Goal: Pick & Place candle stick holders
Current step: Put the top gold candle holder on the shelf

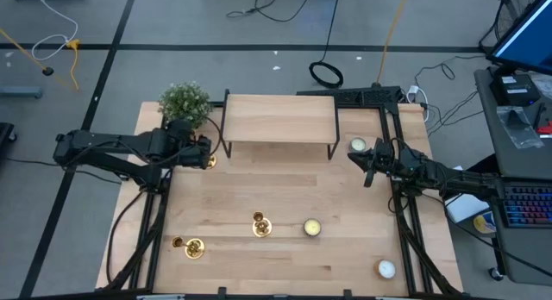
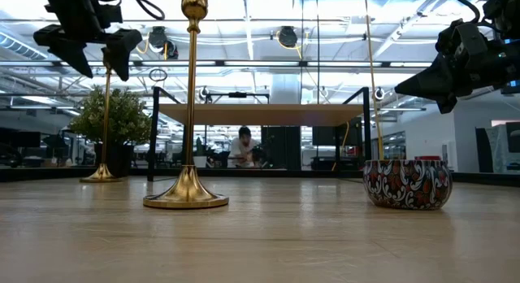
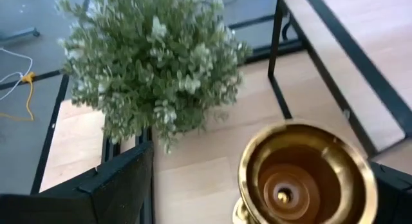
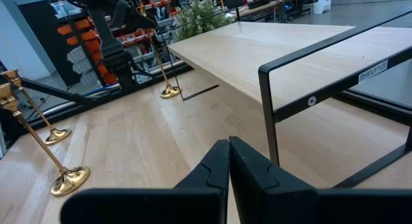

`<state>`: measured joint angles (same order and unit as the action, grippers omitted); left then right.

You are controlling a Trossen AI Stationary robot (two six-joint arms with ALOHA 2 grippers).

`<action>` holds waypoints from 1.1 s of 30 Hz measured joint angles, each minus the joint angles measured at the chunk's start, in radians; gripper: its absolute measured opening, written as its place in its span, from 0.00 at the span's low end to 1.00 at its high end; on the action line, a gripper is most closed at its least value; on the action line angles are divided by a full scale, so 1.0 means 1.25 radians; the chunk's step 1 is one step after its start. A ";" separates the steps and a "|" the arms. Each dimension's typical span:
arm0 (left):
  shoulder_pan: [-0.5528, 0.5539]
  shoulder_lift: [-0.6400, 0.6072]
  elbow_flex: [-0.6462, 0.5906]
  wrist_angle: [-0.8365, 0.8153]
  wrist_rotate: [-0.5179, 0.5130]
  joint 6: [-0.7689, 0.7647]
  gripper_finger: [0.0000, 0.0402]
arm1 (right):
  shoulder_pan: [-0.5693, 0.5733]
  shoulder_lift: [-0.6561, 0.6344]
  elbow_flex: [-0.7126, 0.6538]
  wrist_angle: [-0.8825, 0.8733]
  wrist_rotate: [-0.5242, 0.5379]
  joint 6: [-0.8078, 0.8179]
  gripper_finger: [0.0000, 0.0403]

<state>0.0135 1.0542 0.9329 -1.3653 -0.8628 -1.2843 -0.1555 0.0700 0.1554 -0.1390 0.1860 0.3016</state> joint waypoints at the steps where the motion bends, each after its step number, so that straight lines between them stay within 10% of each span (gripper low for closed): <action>1: 0.000 0.000 0.000 0.001 -0.001 0.002 0.99 | 0.000 0.000 0.000 0.000 0.000 0.000 0.01; 7: 0.000 0.000 0.000 0.006 -0.001 0.000 0.93 | 0.000 0.000 0.000 0.000 0.000 0.000 0.01; 25: 0.000 0.000 0.000 0.038 0.009 0.031 0.23 | 0.000 0.000 0.000 0.000 0.001 0.000 0.01; 33: 0.000 -0.002 0.000 0.069 0.017 0.064 0.23 | 0.000 0.000 0.000 0.000 0.001 0.000 0.01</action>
<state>0.0135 1.0523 0.9329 -1.2789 -0.8410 -1.2038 -0.1555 0.0700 0.1553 -0.1390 0.1867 0.3016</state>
